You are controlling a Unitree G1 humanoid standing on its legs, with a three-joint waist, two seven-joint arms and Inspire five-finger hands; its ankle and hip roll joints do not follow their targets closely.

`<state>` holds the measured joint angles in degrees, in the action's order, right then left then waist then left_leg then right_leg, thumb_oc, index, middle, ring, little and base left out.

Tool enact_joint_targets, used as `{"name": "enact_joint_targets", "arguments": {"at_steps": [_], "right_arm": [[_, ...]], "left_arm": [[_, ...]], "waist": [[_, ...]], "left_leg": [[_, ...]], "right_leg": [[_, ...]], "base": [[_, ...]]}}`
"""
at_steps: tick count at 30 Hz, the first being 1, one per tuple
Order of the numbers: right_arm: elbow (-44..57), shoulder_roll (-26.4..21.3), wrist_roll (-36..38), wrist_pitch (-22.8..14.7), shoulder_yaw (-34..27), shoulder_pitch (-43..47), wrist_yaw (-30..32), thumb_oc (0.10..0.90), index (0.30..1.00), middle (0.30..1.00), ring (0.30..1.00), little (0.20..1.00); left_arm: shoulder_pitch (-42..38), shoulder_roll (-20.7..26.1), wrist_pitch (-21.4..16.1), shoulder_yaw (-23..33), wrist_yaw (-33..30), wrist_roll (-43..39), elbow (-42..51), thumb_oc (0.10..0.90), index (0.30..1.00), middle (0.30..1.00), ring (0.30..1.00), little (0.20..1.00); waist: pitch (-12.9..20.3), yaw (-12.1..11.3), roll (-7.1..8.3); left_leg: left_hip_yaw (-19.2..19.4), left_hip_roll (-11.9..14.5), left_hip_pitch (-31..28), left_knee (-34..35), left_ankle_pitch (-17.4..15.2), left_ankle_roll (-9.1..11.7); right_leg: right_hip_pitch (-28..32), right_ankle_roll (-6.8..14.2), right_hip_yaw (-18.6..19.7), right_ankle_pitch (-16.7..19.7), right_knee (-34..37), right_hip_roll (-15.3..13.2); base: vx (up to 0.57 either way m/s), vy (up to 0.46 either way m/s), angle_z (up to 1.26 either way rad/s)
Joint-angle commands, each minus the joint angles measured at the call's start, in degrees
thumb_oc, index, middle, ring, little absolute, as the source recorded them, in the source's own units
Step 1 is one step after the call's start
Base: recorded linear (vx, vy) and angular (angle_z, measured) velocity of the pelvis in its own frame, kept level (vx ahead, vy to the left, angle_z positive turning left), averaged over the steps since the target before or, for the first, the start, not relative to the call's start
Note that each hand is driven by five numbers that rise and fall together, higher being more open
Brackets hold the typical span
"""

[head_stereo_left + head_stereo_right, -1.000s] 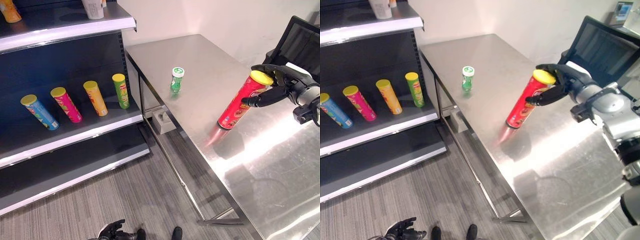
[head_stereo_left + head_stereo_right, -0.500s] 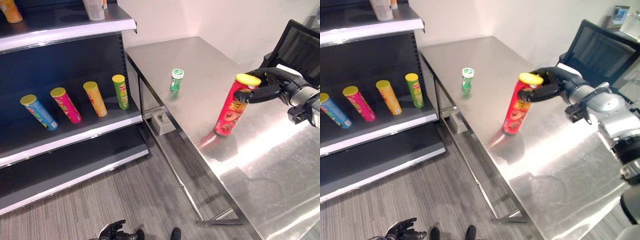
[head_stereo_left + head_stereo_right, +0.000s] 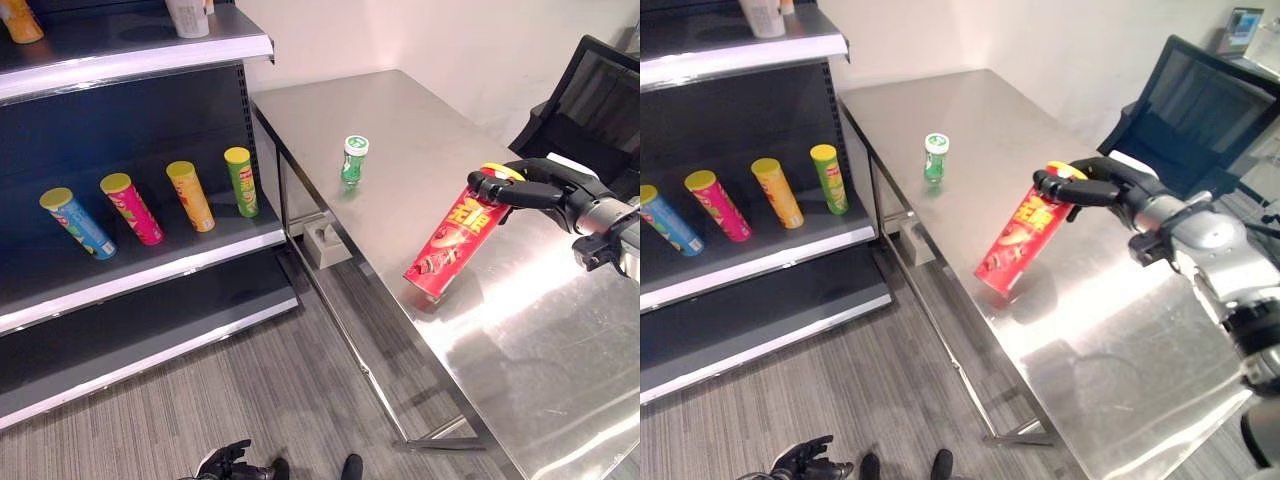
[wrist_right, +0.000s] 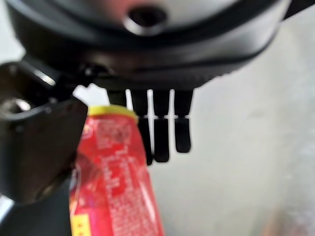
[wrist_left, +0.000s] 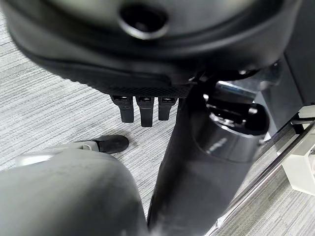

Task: Put the goods on the table back onto the shelves and tidy them up.

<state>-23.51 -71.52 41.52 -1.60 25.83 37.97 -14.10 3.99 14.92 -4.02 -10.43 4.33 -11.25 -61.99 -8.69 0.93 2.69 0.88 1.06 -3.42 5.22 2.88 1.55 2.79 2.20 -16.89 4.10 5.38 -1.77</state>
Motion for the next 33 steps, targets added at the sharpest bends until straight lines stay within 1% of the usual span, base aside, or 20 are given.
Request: {"name": "enact_joint_targets", "arguments": {"at_steps": [1,4,9,12,13,14,15,17,18,19,20,22,24,25,26,27,29,31,32,33], "right_arm": [[3.79,-2.67,4.94,-9.39,-8.92,5.15,5.54,0.400,0.300,0.300,0.300,0.300],[8.20,-0.78,5.17,-11.08,-17.34,-0.45,7.15,0.400,0.300,0.300,0.300,0.300],[15.06,0.94,2.64,-13.96,-24.66,-3.35,10.00,0.400,0.300,0.300,0.300,0.300],[18.02,1.39,0.17,-14.93,-27.00,-4.22,11.74,0.400,0.300,0.300,0.300,0.300],[23.07,1.30,-6.08,-16.41,-29.12,-3.93,14.58,0.400,0.300,0.300,0.300,0.300],[26.49,0.72,-10.71,-16.91,-29.74,-3.56,15.98,0.400,0.300,0.300,0.300,0.300],[28.17,0.20,-13.10,-17.09,-29.70,-3.04,16.64,0.400,0.300,0.300,0.300,0.300],[28.30,0.27,-13.28,-16.99,-29.60,-2.97,16.79,0.400,0.300,0.300,0.300,0.300],[31.48,-0.59,-16.96,-17.39,-29.42,-1.92,17.61,0.400,0.300,0.300,0.300,0.300],[34.45,-1.88,-20.63,-18.14,-29.03,-0.16,18.53,0.400,0.300,0.300,0.300,0.300],[34.51,-1.86,-20.73,-18.08,-28.96,-0.07,18.61,0.400,0.300,0.300,0.300,0.300],[36.09,-2.68,-23.87,-18.01,-28.74,0.62,19.28,0.400,0.300,0.300,0.300,0.300],[39.21,-3.72,-28.94,-17.84,-27.99,1.37,20.01,0.400,0.300,0.300,0.300,0.300],[39.86,-3.66,-30.12,-17.83,-27.40,1.55,20.01,0.400,0.300,0.300,0.300,0.300],[39.86,-3.61,-30.21,-17.80,-27.27,1.68,20.06,0.400,0.300,0.300,0.300,0.300],[40.47,-3.93,-31.26,-17.79,-26.69,2.08,20.35,0.400,0.300,0.300,0.300,0.300],[40.58,-4.60,-33.19,-17.36,-24.55,3.39,20.85,0.400,0.300,0.300,0.300,0.300],[40.90,-5.02,-34.47,-17.07,-22.47,4.48,20.83,0.400,0.300,0.300,0.300,0.300],[40.90,-5.22,-35.22,-16.77,-21.14,5.27,20.91,0.400,0.300,0.300,0.300,0.300],[41.39,-5.21,-35.20,-16.53,-20.46,5.48,20.26,0.400,0.300,0.300,0.300,0.300]], "left_arm": [[0.08,2.17,-1.37,-1.43,0.03,-0.40,-1.25,0.800,0.900,0.900,0.900,0.900],[0.29,2.17,-1.36,-0.39,-0.18,-0.10,-0.61,0.800,0.900,0.900,0.900,0.900],[0.80,2.36,-1.48,1.10,-0.65,-0.10,-0.04,0.800,0.900,0.900,0.900,0.900],[1.15,2.54,-1.49,1.45,-0.94,-0.11,0.24,0.800,0.900,0.900,0.900,0.900],[1.62,2.77,-1.71,2.39,-1.45,0.05,1.04,0.800,0.900,0.900,0.900,0.900],[2.01,3.03,-1.80,3.01,-1.73,0.31,1.44,0.800,0.900,0.900,0.900,0.900],[2.18,3.20,-1.88,3.37,-1.97,0.44,1.52,0.800,0.900,0.900,0.900,0.900],[2.21,3.16,-1.87,3.42,-1.98,0.46,1.54,0.800,0.900,0.900,0.900,0.900],[2.89,3.33,-2.09,4.27,-2.31,0.45,1.87,0.800,0.900,0.900,0.900,0.900],[2.69,3.64,-2.26,4.86,-2.64,-0.09,2.36,0.800,0.900,0.900,0.900,0.900],[2.65,3.61,-2.25,4.89,-2.65,-0.10,2.35,0.800,0.900,0.900,0.900,0.900],[2.39,3.64,-2.45,5.20,-2.79,-0.23,2.51,0.800,0.900,0.900,0.900,0.900],[2.21,4.00,-2.67,5.92,-3.06,-0.62,2.88,0.800,0.900,0.900,0.900,0.900],[2.02,4.23,-2.79,6.11,-3.22,-0.70,2.69,0.800,0.900,0.900,0.900,0.900],[2.02,4.22,-2.81,6.15,-3.22,-0.71,2.66,0.800,0.900,0.900,0.900,0.900],[1.76,4.63,-3.01,6.38,-3.55,-0.86,2.77,0.800,0.900,0.900,0.900,0.900],[1.27,4.91,-3.35,6.45,-4.06,-1.12,2.82,0.800,0.900,0.900,0.900,0.900],[1.22,4.97,-3.68,6.40,-4.40,-1.11,2.77,0.800,0.900,0.900,0.900,0.900],[0.95,5.14,-3.70,6.12,-4.65,-0.99,2.72,0.800,0.900,0.900,0.900,0.900],[1.13,5.20,-3.70,6.30,-4.55,-1.10,2.93,0.800,0.900,0.900,0.900,0.900]], "waist": [[2.21,-1.46,2.60],[2.42,-1.42,2.36],[2.83,-1.54,2.04],[2.95,-1.74,2.01],[3.04,-2.00,1.77],[3.11,-2.29,1.69],[3.09,-2.44,1.67],[3.06,-2.39,1.63],[2.95,-2.83,1.57],[1.56,-3.78,1.95],[1.53,-3.64,1.96],[0.64,-3.98,2.22],[-0.01,-4.46,2.74],[-0.10,-4.56,3.09],[-0.10,-4.50,3.07],[-0.55,-4.66,3.67],[-0.82,-4.30,3.71],[-0.36,-3.63,2.90],[-0.07,-3.48,2.19],[0.36,-3.42,1.36]], "left_leg": [[5.85,3.91,-1.77,-0.22,-3.58,5.05],[5.89,4.06,-2.02,-0.22,-3.77,4.99],[5.86,4.46,-2.55,-0.22,-3.94,4.93],[5.72,4.59,-2.81,-0.22,-4.03,4.90],[5.52,4.87,-3.01,-0.22,-3.96,4.89],[5.18,5.07,-3.13,-0.22,-3.94,4.91],[5.09,5.23,-3.22,-0.22,-3.85,4.95],[5.08,5.26,-3.26,-0.22,-3.86,4.97],[4.68,5.56,-3.29,-0.22,-3.45,4.98],[3.60,5.32,-1.57,-2.00,-2.78,4.98],[3.47,5.29,-1.36,-2.30,-2.89,4.97],[2.63,4.93,0.73,-4.70,-3.12,5.03],[1.75,6.55,2.39,-6.04,-2.72,5.87],[1.59,7.54,2.58,-6.20,-2.52,6.26],[1.57,7.59,2.60,-6.22,-2.53,6.30],[1.48,9.34,3.23,-6.92,-1.86,6.92],[1.99,12.27,3.31,-7.10,-1.18,7.14],[2.99,15.13,2.49,-5.42,0.39,7.78],[3.19,16.28,2.28,-4.28,1.31,8.54],[2.50,16.36,1.98,-3.28,1.30,9.03]], "right_leg": [[3.24,5.55,3.00,-4.03,-0.38,-2.06],[3.39,5.50,2.97,-4.24,-0.38,-1.98],[3.70,5.30,3.09,-4.54,-0.38,-1.73],[3.86,5.18,3.15,-4.69,-0.38,-1.58],[4.00,4.97,3.27,-5.02,-0.38,-1.28],[4.09,4.80,3.31,-5.25,-0.38,-1.02],[4.11,4.72,3.34,-5.39,-0.38,-0.87],[4.15,4.70,3.34,-5.40,-0.38,-0.85],[4.19,4.36,3.48,-5.80,-0.38,-0.44],[4.22,3.98,3.22,-5.94,-0.38,-0.50],[4.21,3.98,3.11,-5.95,-0.38,-0.54],[4.25,3.87,2.26,-5.79,-0.38,-0.92],[4.22,4.01,0.91,-5.13,-0.38,-1.66],[4.22,4.18,0.76,-4.97,-0.38,-1.94],[4.22,4.16,0.74,-4.97,-0.38,-1.90],[4.03,4.56,0.51,-4.63,-0.38,-2.83],[3.16,5.35,0.06,-4.14,-0.38,-4.45],[2.00,6.48,-0.15,-3.74,-0.38,-5.87],[1.43,6.96,-0.15,-3.60,-0.38,-6.54],[1.17,7.38,0.09,-3.55,-0.38,-6.87]], "base": [[0.00,-0.031,-0.01],[0.00,-0.032,0.00],[0.00,-0.039,-0.01],[0.00,-0.036,0.00],[-0.01,-0.087,0.01],[-0.01,-0.106,0.02],[0.00,-0.057,0.03],[-0.01,-0.032,0.03],[-0.11,-0.084,0.01],[-0.11,-0.084,0.02],[-0.13,-0.045,0.07],[-0.10,0.013,0.21],[-0.10,0.085,0.51],[-0.04,0.074,0.53],[-0.05,0.089,0.39],[-0.07,0.115,0.34],[-0.08,0.242,0.12],[-0.07,0.344,0.03],[-0.05,0.371,0.06],[-0.03,0.381,0.04]]}}
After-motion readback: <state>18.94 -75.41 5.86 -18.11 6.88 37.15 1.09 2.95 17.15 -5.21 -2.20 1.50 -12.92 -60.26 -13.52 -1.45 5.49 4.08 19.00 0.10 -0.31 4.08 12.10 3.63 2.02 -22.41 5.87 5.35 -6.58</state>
